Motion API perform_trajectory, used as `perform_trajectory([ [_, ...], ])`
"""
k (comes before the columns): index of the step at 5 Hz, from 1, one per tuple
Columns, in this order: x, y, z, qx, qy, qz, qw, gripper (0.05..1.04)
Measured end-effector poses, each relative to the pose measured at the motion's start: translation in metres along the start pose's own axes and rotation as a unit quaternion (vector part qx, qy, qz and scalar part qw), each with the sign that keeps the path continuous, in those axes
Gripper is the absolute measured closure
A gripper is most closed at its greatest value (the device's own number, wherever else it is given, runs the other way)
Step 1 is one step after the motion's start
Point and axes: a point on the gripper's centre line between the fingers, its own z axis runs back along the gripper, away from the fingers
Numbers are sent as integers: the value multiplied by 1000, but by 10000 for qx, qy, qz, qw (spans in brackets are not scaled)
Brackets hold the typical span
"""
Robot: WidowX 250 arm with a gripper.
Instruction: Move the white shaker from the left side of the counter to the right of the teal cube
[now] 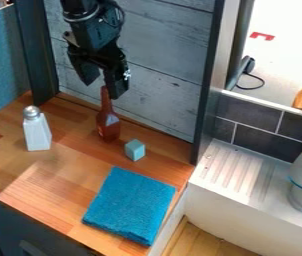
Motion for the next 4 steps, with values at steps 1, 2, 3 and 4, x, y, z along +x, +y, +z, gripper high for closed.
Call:
perform_trajectory([
  [1,-5,-1,-10,-67,171,6,9998,83],
  [2,-8,4,-12,-229,298,238,9990,83],
  [3,-14,23,-10,-194,277,621,9975,82],
  [4,-21,48,-10,166,293,999,9944,83],
])
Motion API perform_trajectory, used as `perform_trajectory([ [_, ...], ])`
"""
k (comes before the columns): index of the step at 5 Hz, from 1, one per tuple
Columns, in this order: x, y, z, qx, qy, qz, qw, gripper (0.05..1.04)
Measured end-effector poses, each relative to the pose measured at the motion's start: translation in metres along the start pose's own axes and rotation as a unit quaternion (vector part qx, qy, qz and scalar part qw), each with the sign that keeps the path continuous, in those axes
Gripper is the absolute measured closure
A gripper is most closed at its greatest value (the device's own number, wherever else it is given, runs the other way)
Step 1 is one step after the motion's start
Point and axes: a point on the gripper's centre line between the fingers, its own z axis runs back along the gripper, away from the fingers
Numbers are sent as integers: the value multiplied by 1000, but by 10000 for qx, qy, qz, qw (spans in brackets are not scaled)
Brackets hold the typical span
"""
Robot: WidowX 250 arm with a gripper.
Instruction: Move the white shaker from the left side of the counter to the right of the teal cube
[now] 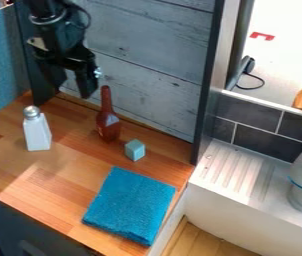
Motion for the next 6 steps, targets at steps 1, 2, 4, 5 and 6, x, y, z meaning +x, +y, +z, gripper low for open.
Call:
perform_trajectory([
  [1,-6,27,-4,346,41,476,9983,83],
  [2,-12,53,-15,689,100,824,9942,83],
  [4,-30,86,-52,851,476,1314,9865,83],
  [5,-29,91,-64,768,505,1406,9858,83],
  [6,-22,91,-68,678,461,1502,9853,83],
])
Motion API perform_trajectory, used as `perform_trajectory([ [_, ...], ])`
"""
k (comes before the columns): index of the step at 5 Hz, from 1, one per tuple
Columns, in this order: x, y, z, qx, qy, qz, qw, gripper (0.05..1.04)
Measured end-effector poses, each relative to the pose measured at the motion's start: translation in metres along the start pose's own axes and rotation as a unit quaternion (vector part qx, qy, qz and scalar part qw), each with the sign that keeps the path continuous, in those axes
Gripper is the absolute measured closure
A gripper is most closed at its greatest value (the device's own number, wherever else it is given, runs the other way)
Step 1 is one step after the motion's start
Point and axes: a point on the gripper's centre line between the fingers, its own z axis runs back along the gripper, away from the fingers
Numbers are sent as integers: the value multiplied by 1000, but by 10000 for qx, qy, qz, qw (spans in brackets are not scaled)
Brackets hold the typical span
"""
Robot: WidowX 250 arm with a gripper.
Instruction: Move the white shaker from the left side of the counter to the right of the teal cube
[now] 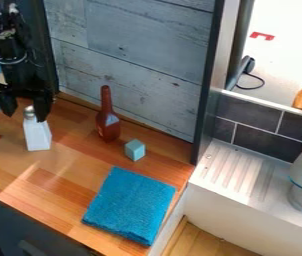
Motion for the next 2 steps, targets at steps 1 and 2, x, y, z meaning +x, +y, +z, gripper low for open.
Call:
perform_trajectory([
  [1,5,-1,0,-47,-30,87,9999,83],
  [2,9,-2,-3,-76,-35,143,9999,134],
])
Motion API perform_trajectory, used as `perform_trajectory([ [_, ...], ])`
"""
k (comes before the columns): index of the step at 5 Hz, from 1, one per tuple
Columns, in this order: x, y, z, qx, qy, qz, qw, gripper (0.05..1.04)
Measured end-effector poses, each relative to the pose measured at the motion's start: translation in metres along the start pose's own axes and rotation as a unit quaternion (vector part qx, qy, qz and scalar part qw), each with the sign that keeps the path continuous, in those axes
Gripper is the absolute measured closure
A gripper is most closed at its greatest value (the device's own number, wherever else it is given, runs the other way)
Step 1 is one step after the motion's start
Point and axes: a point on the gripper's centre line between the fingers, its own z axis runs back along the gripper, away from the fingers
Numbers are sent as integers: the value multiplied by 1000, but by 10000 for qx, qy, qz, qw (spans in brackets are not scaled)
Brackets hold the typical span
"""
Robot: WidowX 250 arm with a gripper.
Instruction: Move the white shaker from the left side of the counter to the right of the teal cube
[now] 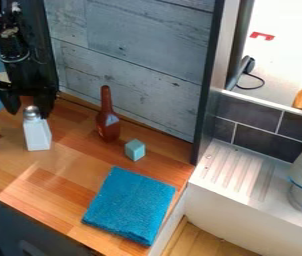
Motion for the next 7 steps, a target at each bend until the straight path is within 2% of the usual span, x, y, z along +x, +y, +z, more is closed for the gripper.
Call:
perform_trajectory([
  [1,-1,-1,-9,-16,52,86,9999,391],
  [2,-2,-1,-10,-32,89,111,9999,559],
  [3,-6,-5,-8,-157,250,96,9995,562],
  [4,-11,-14,6,-329,284,55,9990,562],
  [5,-24,-44,34,-598,461,-289,9967,562],
  [6,-40,-87,51,-796,703,-967,9896,562],
  [7,-48,-135,66,-969,606,-1960,9739,562],
])
